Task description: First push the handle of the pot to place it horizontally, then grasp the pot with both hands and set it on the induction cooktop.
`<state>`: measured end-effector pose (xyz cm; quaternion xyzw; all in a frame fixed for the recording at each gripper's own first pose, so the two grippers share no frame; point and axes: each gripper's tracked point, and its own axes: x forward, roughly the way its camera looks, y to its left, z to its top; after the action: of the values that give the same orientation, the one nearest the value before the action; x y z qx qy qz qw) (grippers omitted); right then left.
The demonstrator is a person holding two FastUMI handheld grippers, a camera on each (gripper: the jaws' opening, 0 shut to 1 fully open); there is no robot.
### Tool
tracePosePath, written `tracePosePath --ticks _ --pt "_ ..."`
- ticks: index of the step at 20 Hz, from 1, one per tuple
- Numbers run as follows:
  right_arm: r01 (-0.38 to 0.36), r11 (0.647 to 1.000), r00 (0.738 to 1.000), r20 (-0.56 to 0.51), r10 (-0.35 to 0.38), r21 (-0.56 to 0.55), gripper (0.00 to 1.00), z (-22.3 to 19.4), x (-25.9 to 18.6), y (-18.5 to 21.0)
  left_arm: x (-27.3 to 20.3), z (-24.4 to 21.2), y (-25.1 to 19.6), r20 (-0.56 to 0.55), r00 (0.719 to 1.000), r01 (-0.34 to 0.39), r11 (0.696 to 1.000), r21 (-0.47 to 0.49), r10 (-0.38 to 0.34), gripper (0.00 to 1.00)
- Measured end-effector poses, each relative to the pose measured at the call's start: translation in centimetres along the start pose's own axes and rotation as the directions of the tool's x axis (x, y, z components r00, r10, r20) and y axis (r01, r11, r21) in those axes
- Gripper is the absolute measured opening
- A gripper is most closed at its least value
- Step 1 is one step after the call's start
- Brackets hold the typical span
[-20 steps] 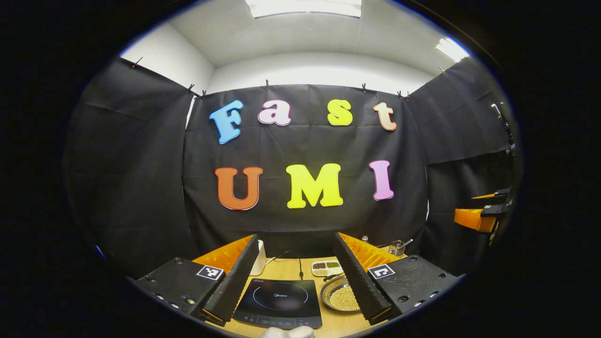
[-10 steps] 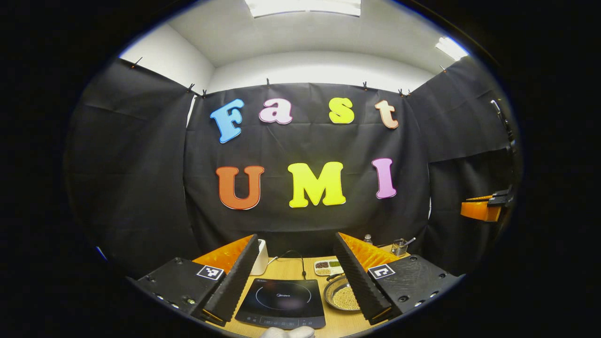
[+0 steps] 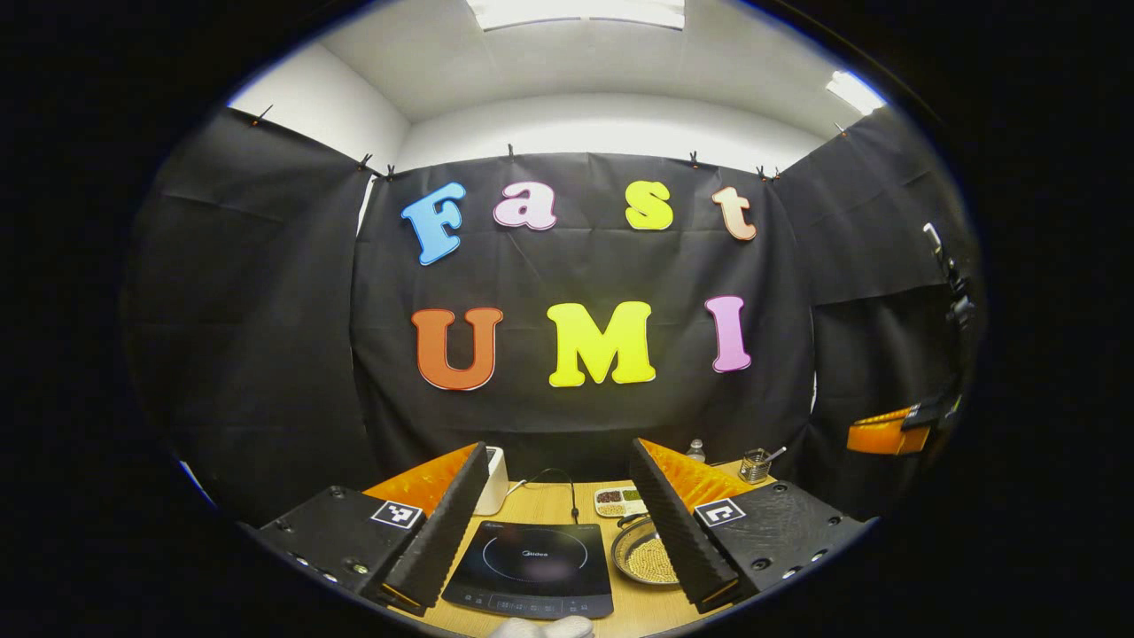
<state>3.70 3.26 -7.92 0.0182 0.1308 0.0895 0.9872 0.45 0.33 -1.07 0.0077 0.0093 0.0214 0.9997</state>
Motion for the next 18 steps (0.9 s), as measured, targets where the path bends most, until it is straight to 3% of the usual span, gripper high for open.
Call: tracePosePath --ticks 5,7,14,18 --pt "-0.046 0.999 0.983 -0.175 0.049 0.019 0.0 -6.9 2.8 1.0 -0.5 -0.4 0.0 -0.014 1.0 -0.01 1.0 0.007 0.01 0.96" --pt "-0.055 0.998 0.969 -0.241 0.054 0.003 0.04 -10.0 3.8 1.2 -0.6 -0.7 0.1 -0.025 0.999 -0.019 1.0 0.01 0.02 0.96" --pt "-0.117 0.993 0.886 -0.452 0.108 0.007 0.04 -20.9 7.2 3.4 -0.7 -0.5 0.4 -0.044 0.998 -0.039 0.999 0.014 0.04 0.96" --pt "-0.141 0.99 0.84 -0.526 0.135 0.029 0.04 -24.9 9.2 4.7 -0.9 -0.3 0.5 -0.047 0.998 -0.051 0.998 0.037 0.053 0.96"
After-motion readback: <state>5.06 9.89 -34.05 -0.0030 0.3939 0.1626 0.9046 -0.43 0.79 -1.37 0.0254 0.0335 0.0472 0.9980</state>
